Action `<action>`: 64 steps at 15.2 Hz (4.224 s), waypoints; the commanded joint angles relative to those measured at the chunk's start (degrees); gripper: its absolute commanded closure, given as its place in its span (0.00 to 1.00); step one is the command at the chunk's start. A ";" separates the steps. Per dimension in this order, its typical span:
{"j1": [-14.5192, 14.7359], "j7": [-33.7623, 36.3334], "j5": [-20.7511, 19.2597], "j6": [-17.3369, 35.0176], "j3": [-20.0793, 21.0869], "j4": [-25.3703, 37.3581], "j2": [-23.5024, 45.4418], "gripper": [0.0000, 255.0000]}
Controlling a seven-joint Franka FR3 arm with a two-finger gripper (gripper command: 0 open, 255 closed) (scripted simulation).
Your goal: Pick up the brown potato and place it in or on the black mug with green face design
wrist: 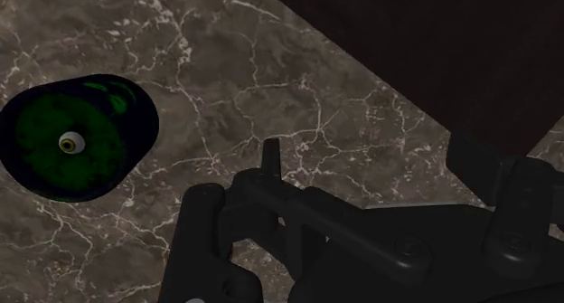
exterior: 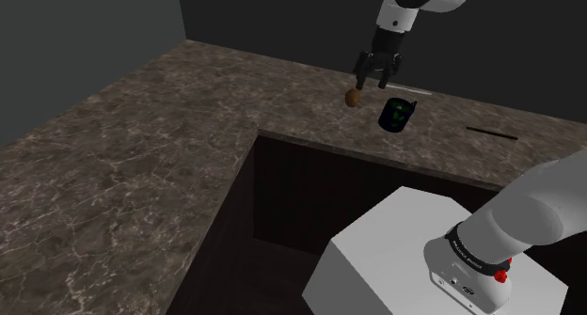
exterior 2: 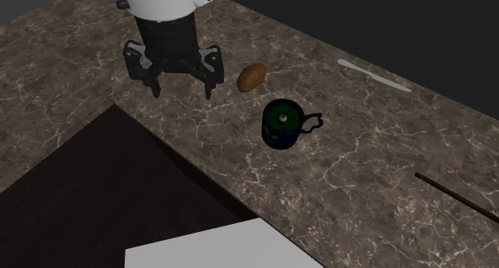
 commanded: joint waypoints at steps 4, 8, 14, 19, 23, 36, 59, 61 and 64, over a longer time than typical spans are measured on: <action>-1.86 5.76 -0.12 1.47 -1.04 8.13 10.83 0.00; -3.27 9.68 0.06 1.89 -2.47 14.95 19.07 0.00; -5.54 15.00 1.08 1.19 -4.95 26.10 31.03 0.00; -7.90 19.13 2.56 -0.49 -7.02 36.26 40.83 0.00; -8.21 19.76 2.99 1.32 -7.28 36.18 42.79 0.00; -7.95 19.57 3.20 4.59 -7.13 33.39 43.28 0.00; -8.02 20.74 2.62 -3.70 -7.34 38.50 40.00 1.00; -8.05 20.92 2.55 -5.06 -7.37 39.53 39.66 1.00; -8.09 21.18 2.46 -7.14 -7.39 41.21 39.24 1.00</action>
